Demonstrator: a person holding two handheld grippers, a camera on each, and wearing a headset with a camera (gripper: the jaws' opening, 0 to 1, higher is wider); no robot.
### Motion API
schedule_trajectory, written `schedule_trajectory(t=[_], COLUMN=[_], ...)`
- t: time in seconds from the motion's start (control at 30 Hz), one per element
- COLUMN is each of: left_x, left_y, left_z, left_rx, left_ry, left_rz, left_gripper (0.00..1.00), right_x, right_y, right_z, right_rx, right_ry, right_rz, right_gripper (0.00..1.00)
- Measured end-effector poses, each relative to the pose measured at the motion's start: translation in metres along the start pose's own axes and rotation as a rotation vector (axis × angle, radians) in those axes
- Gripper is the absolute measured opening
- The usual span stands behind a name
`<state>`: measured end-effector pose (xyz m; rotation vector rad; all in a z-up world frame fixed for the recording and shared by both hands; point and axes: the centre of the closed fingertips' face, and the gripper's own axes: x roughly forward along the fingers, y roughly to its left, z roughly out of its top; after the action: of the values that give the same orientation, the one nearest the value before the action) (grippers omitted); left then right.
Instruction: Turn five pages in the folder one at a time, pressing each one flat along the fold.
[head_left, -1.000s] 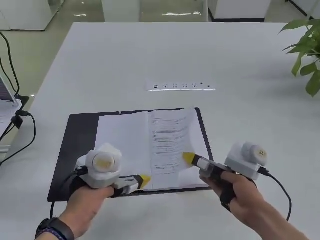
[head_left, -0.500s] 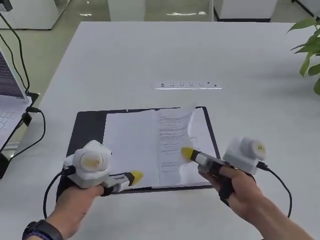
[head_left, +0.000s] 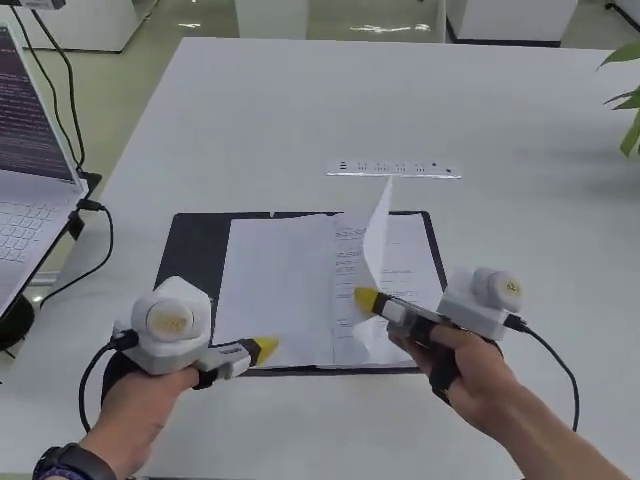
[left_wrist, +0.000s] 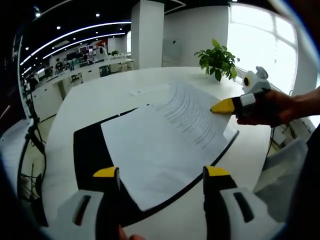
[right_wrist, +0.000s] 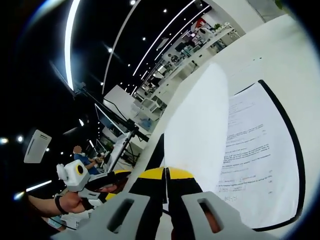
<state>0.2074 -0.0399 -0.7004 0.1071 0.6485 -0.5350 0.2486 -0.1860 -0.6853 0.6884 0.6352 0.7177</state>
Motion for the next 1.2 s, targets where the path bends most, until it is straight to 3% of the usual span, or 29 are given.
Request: schedule_trajectory(t=[0.43, 0.9, 1.2], left_x=[-0.022, -0.036, -0.045], left_y=[0.022, 0.032, 0.043], left_z=[-0.011, -0.03, -0.034], left_rx=[-0.03, -0.058, -0.073], left_ry=[-0.013, -0.009, -0.015], left_rz=[0.04, 0.054, 0.071], left_gripper=[0.67, 0.66, 0.66], right_x=[0.03, 0.049, 0.068], right_y=[0.032, 0.047, 0.06], right_z=[-0.017, -0.038, -0.054], right_rx=[-0.038, -0.063, -0.076], right_ry=[0.066, 0.142, 0.196], right_rz=[0.055, 0.076, 0.099], right_gripper=[0.0, 0.0, 0.0])
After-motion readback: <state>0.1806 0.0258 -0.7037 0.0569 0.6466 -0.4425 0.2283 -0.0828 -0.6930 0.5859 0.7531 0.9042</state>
